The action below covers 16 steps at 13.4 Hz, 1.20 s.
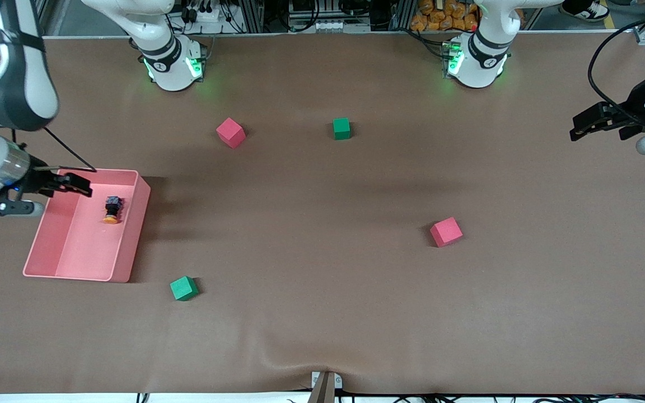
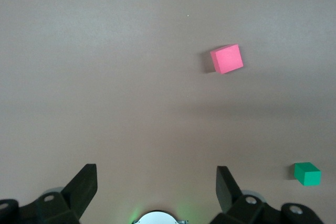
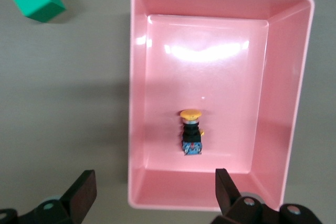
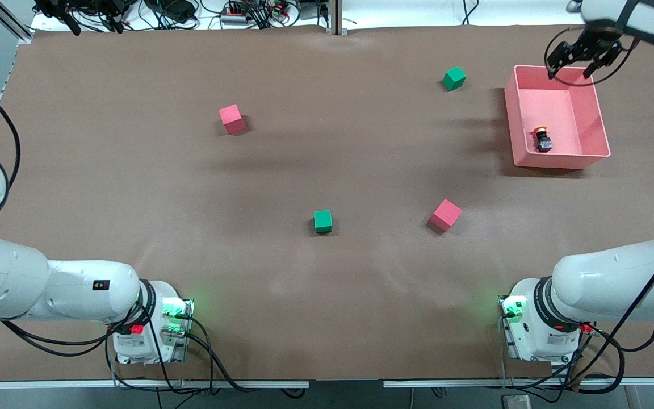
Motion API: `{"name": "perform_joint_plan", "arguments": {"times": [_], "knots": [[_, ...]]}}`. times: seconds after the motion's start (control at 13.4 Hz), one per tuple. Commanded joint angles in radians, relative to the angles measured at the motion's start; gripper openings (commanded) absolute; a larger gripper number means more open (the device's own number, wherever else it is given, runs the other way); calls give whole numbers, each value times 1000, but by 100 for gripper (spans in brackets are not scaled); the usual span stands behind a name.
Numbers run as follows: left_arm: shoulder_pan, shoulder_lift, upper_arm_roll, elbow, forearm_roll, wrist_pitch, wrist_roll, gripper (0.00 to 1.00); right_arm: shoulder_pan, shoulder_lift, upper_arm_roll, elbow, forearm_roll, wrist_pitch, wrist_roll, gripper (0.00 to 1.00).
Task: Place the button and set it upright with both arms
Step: 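Reach the right gripper into the pink tray above the yellow button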
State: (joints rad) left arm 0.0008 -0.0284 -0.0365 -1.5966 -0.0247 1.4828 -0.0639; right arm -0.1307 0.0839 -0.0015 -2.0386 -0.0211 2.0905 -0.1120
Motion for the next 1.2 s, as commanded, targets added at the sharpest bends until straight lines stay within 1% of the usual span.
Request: {"name": "perform_joint_plan", "arguments": {"times": [0.0, 0.15, 0.37, 0.82, 1.12], "knots": [[7, 1, -3, 15, -17, -24, -5, 100, -47, 20, 9, -96, -22, 130, -35, 100], [11, 2, -2, 21, -18, -16, 10, 100, -78, 65, 9, -117, -22, 189, -63, 100], [8, 1, -2, 30, -15, -15, 12, 100, -92, 123, 9, -117, -22, 230, -69, 100], [11, 5, -2, 32, -20, -13, 13, 100, -93, 183, 9, -117, -22, 295, -71, 100], [12, 7, -2, 30, -20, -13, 13, 100, -107, 238, 11, -117, -22, 367, -90, 100]]}}
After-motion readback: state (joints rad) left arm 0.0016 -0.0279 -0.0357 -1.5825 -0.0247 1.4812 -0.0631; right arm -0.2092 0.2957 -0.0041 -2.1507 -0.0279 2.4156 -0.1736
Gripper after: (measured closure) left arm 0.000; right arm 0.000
